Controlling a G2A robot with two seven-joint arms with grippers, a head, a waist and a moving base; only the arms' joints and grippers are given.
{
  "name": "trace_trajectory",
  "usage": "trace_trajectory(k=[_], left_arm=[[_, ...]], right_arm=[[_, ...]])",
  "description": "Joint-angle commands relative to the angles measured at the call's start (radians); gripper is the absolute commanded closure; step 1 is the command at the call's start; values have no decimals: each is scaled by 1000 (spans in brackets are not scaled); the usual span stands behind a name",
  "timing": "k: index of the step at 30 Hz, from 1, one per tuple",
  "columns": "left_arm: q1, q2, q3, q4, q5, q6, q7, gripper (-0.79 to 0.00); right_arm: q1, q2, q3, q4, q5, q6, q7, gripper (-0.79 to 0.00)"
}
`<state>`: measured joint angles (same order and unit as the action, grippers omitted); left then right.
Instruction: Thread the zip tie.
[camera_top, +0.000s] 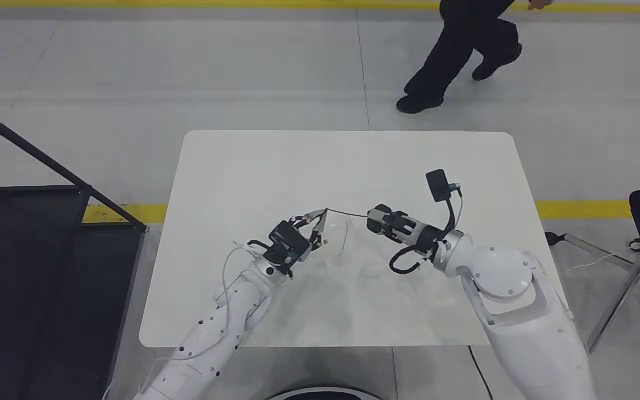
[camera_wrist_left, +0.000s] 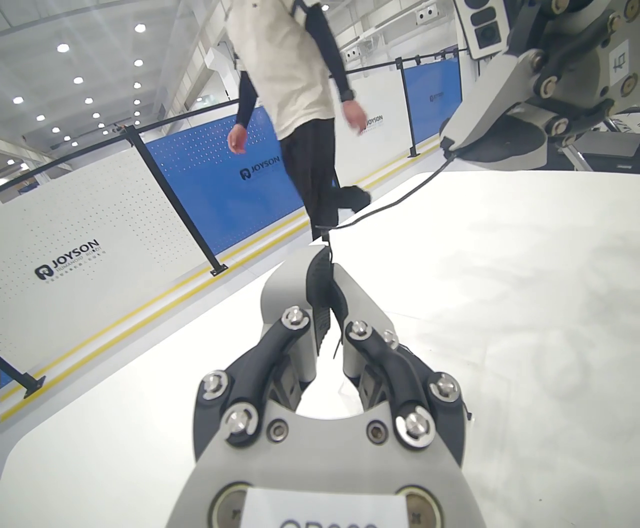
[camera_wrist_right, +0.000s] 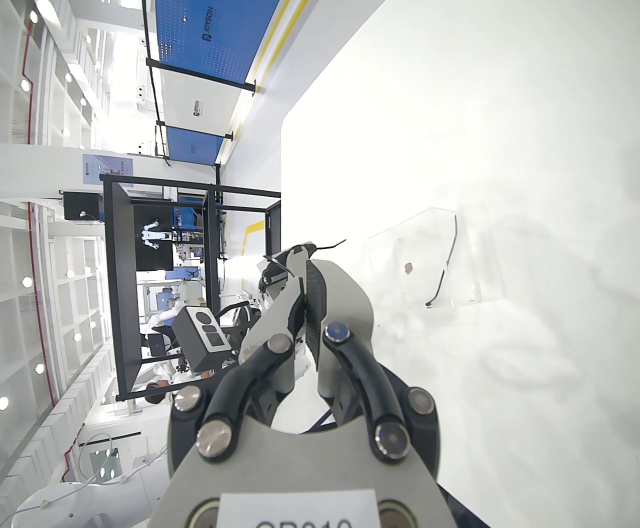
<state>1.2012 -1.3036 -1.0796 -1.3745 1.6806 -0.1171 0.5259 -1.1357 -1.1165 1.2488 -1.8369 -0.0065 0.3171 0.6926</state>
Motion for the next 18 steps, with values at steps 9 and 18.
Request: trace_trajectory(k=[9, 18], left_arm=[[1, -3, -4, 1, -11, 13, 2, 0], [3, -4, -11, -2, -20, 13, 0, 0]], right_arm=[[-4, 0, 2, -1, 9, -11, -3, 0], [-7, 2, 2, -5, -2, -3, 1, 0]])
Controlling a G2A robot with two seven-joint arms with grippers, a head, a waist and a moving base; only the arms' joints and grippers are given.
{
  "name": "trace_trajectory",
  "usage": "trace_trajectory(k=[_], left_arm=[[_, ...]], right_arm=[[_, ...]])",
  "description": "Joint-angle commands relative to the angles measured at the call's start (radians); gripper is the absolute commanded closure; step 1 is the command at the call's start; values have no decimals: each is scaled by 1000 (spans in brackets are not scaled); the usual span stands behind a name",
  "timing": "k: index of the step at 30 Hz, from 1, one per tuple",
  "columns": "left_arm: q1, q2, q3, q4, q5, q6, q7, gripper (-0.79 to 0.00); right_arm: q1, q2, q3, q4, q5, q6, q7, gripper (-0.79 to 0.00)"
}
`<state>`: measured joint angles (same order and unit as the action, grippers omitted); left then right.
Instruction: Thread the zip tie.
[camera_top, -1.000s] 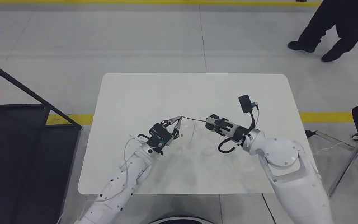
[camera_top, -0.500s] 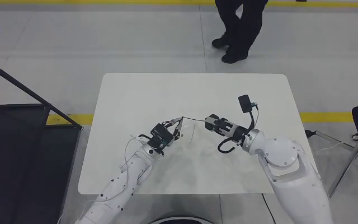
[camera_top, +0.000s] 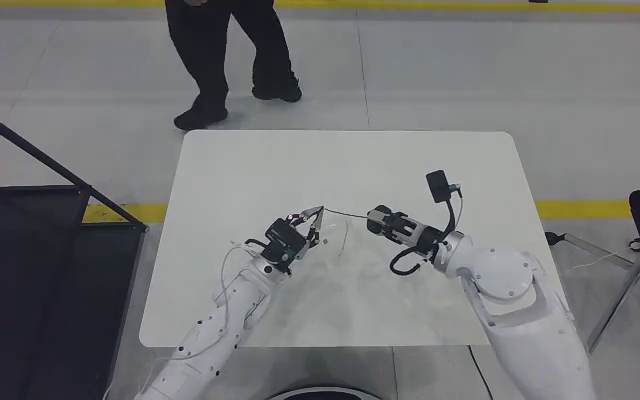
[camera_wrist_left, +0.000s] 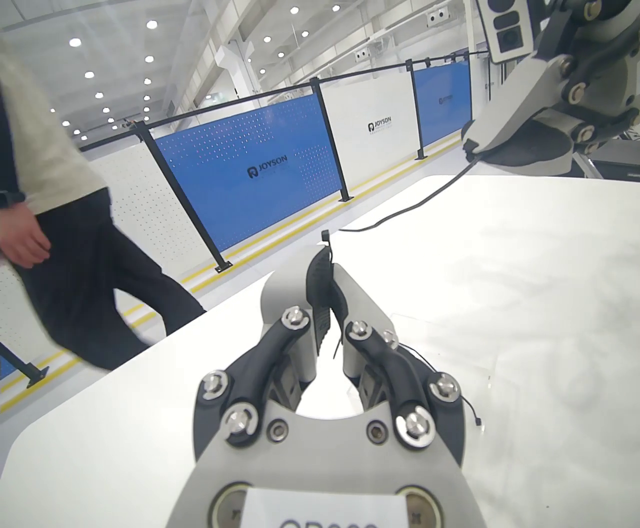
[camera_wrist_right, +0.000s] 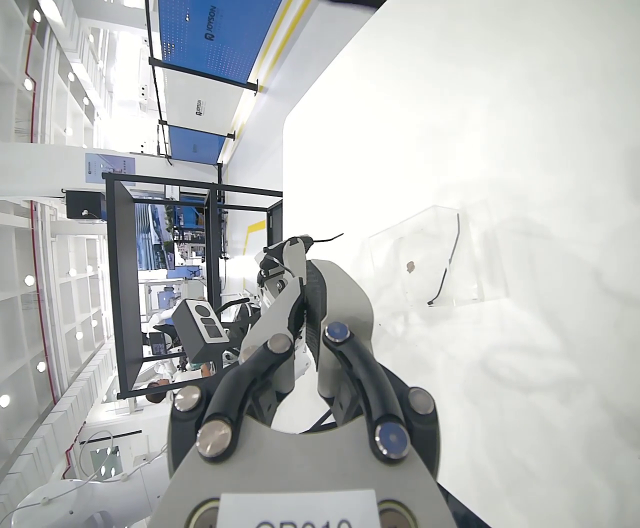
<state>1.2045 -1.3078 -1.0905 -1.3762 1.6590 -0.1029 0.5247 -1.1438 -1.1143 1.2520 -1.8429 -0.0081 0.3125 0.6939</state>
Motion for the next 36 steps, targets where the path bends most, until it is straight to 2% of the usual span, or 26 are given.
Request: trace_trajectory(k=[1, 36], left_arm=[[0, 0, 0, 0, 2, -2, 2, 0], [-3, -4, 3, 6, 27, -19, -4, 0]], right_arm=[[2, 0, -2, 1, -2, 4, -1, 0], [12, -1, -9, 9, 16, -2, -10, 0]])
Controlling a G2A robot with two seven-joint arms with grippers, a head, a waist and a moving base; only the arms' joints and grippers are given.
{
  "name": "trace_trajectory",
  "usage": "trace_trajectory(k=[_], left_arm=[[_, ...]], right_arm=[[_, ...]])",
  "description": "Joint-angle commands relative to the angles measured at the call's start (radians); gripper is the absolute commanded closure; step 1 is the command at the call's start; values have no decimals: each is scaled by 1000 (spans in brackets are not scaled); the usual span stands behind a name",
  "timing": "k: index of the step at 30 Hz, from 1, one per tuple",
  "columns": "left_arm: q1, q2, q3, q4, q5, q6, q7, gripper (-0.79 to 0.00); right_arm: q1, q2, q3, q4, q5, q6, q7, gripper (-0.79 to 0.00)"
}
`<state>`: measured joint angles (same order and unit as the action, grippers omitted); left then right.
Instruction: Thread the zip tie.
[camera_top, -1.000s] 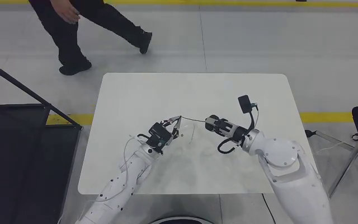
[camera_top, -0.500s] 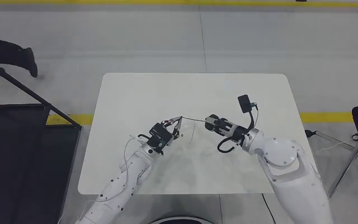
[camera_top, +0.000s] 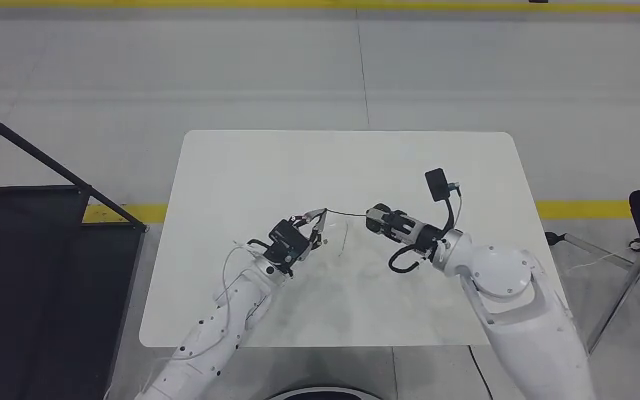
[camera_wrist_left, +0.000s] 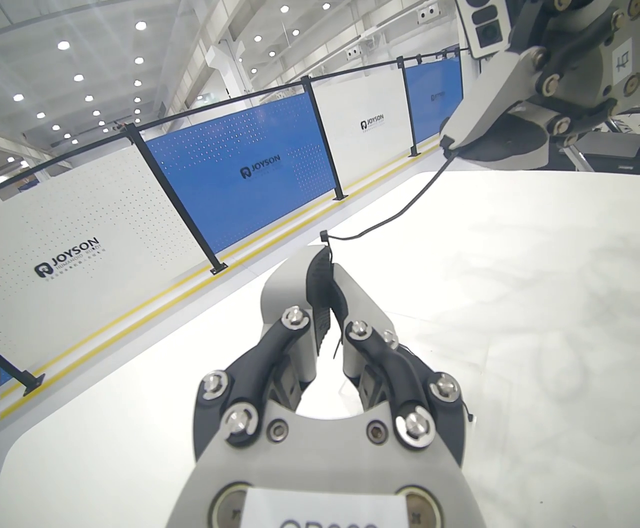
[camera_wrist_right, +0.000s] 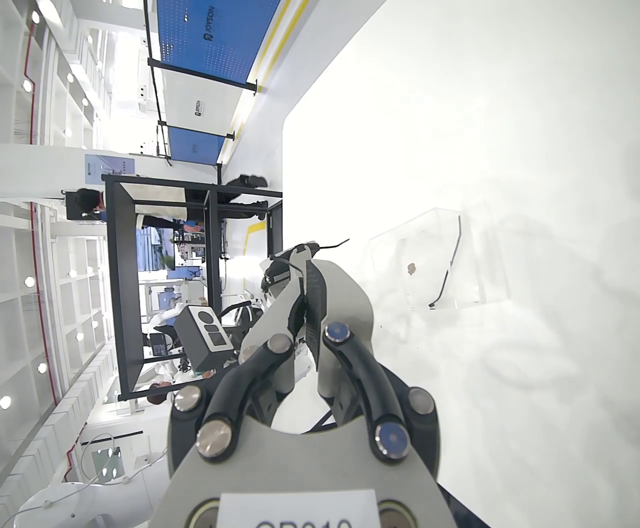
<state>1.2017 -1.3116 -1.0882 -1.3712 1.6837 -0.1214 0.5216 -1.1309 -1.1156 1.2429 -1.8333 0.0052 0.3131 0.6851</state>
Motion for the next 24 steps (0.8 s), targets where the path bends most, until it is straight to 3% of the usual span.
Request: trace_trajectory(k=[1, 24], left_arm=[[-1, 0, 1, 1, 3, -1, -1, 0], [-5, -2, 9, 9, 22, -17, -3, 0]], right_arm=[[-2, 0, 1, 1, 7, -5, -2, 0], [-18, -6, 22, 10, 111, -86, -34, 0]])
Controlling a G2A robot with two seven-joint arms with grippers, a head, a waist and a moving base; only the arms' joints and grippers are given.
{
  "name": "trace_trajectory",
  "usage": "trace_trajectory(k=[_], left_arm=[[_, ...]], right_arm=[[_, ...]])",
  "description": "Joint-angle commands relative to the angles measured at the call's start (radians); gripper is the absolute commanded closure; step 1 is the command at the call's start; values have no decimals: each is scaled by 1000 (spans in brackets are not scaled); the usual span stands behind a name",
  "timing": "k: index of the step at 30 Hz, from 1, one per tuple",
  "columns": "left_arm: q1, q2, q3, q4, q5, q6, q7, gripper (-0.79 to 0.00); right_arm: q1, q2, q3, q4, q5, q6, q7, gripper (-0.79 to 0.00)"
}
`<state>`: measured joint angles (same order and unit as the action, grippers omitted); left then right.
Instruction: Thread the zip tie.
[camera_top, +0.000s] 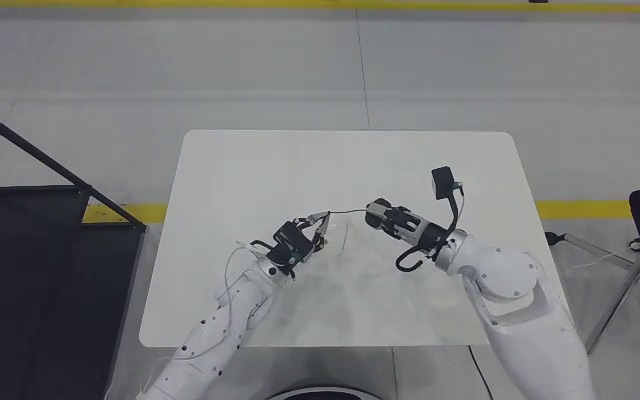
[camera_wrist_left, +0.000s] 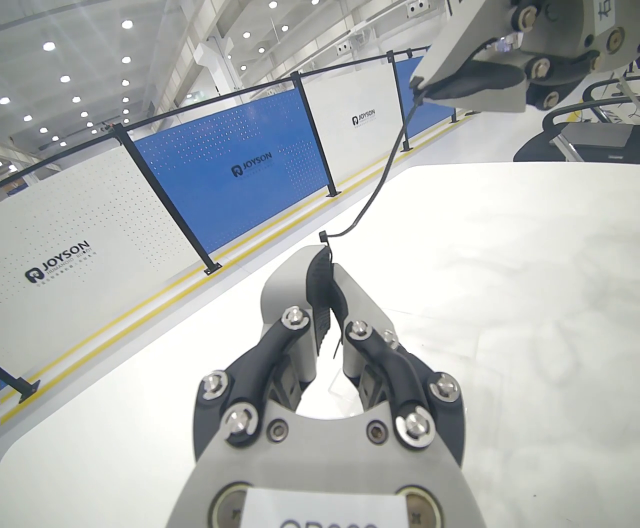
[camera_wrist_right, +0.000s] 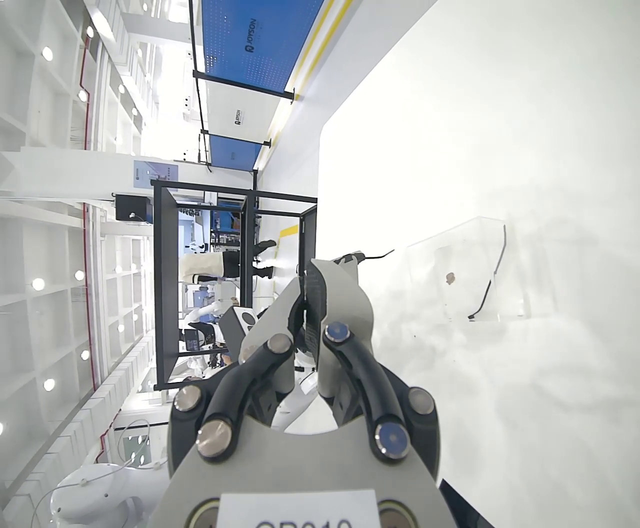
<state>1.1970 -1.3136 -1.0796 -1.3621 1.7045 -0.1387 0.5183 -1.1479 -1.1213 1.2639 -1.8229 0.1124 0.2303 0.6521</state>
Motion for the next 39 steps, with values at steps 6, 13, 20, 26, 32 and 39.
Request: trace_trajectory(k=[6, 13, 20, 26, 32, 39], left_arm=[[-1, -1, 4, 3, 5, -3, 4, 0], [-1, -1, 6, 5, 9, -7, 6, 0], [-3, -2, 8, 6, 12, -10, 4, 0], [-6, -3, 12, 10, 12, -10, 1, 0], [-7, -4, 13, 13, 11, -9, 0, 0], [-9, -5, 15, 15, 12, -11, 0, 0]], right_arm=[[-6, -1, 7, 2, 25, -24, -3, 0], [-8, -1, 10, 4, 32, -35, -2, 0], [-8, -1, 9, 4, 39, -48, 7, 0], [-10, 0, 8, 5, 40, -69, 23, 0], [-10, 2, 9, 8, 43, -88, 48, 0], [-10, 4, 12, 12, 54, -112, 74, 0]])
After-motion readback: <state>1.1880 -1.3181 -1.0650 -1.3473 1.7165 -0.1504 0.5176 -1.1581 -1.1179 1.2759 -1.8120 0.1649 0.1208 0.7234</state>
